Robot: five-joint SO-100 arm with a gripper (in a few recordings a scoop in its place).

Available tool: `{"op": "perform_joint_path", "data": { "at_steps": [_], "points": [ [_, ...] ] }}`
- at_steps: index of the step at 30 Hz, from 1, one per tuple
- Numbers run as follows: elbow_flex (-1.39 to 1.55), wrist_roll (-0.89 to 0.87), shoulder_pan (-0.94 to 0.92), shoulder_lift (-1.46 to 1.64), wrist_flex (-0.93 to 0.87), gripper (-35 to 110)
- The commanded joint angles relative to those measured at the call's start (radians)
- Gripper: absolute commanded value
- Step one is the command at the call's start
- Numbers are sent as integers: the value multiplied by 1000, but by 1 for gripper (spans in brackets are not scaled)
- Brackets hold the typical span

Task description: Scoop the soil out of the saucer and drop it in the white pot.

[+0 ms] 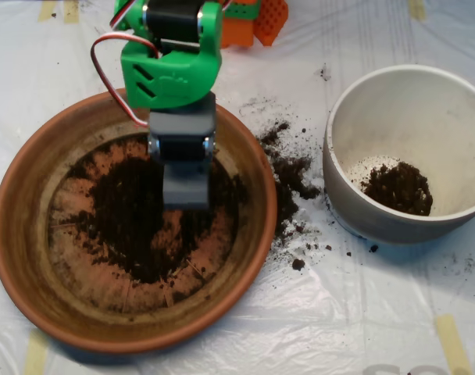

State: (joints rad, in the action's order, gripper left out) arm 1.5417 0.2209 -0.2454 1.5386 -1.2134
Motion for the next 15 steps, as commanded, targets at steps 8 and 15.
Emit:
{"op": "perform_joint_path", "data": {
  "at_steps": [8,15],
  "points": [
    [-129,14,123,278,-109,-1],
    [-304,0,232,298,-230,-1]
  ]
}}
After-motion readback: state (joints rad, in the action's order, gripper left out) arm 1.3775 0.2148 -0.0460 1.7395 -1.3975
